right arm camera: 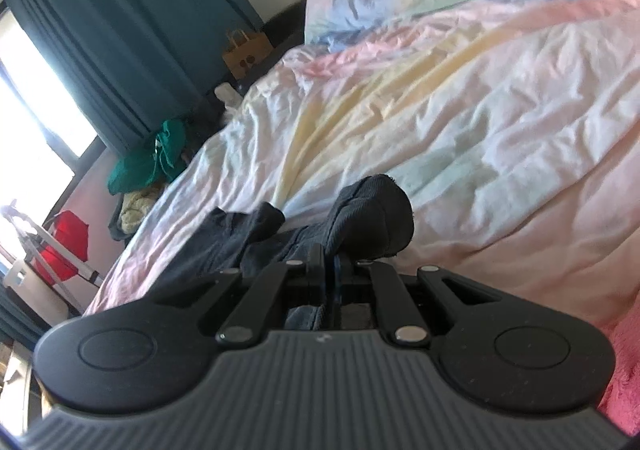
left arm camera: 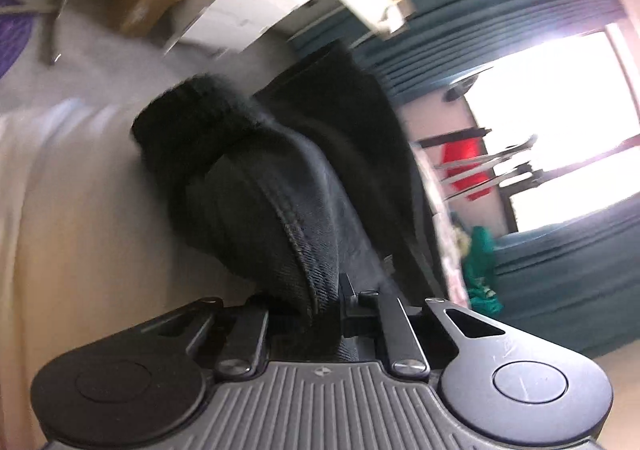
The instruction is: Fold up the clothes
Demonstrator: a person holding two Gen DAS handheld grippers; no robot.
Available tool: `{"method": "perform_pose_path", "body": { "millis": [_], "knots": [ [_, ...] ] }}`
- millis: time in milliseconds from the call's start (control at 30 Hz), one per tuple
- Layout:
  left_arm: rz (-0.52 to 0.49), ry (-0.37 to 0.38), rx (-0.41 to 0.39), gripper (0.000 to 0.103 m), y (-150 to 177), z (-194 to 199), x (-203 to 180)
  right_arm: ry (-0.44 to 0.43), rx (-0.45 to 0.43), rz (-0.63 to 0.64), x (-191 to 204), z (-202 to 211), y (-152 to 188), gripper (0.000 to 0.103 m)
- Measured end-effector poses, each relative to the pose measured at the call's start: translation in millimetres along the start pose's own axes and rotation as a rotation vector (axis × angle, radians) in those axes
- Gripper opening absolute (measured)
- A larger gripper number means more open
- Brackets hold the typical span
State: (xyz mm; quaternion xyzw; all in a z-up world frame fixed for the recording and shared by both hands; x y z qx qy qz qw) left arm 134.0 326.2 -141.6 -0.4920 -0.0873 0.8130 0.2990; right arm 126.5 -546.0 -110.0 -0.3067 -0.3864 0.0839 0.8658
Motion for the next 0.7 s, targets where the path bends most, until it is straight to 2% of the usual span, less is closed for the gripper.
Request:
{"method": "perform_pose_path", "body": {
  "millis": [167, 267, 367, 533, 600, 700],
  "knots": [
    [-0.025, 0.101, -0.099, 0.011, -7.7, 27.0, -21.2, -0.058, -0.101, 0.051, 20.1, 24.9, -11.2, 0.007],
    [-0.007, 0.175, -0.157, 0.010, -10.7, 53.2, -31.8, -0.079, -0.127, 0.042, 19.1, 37.6, -18.1, 0.007],
    [0.054, 0.261, -0.183, 0.009, -10.2, 82.4, -33.3, -0.073, -0.139, 0.001, 6.9, 47.7, -27.1, 0.007],
    [0.035, 0.281, -0.175, 0.009, -11.9, 94.1, -49.4, -0.067, -0.135, -0.019, 3.9, 50.4, -34.5, 0.007],
    [0.025, 0.275, -0.167, 0.009, -25.3, 79.4, -68.1, -0.061, -0.123, -0.020, 13.2, 43.4, -37.6, 0.007],
    [-0.006, 0.250, -0.166, 0.010, -52.3, 47.9, -104.6, -0.022, -0.124, 0.046, 43.6, 23.1, -44.1, 0.007]
  ]
}}
Point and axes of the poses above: each gripper's, at about its wrist camera, not at the fingertips, and z roughly against the way its jaws point, x to its left, y to its underside, the point moved 10 cm from there along -z, roughly the way its jaws point, and after that the axes turned 7 degrees about -z, right-handed, at the moved point
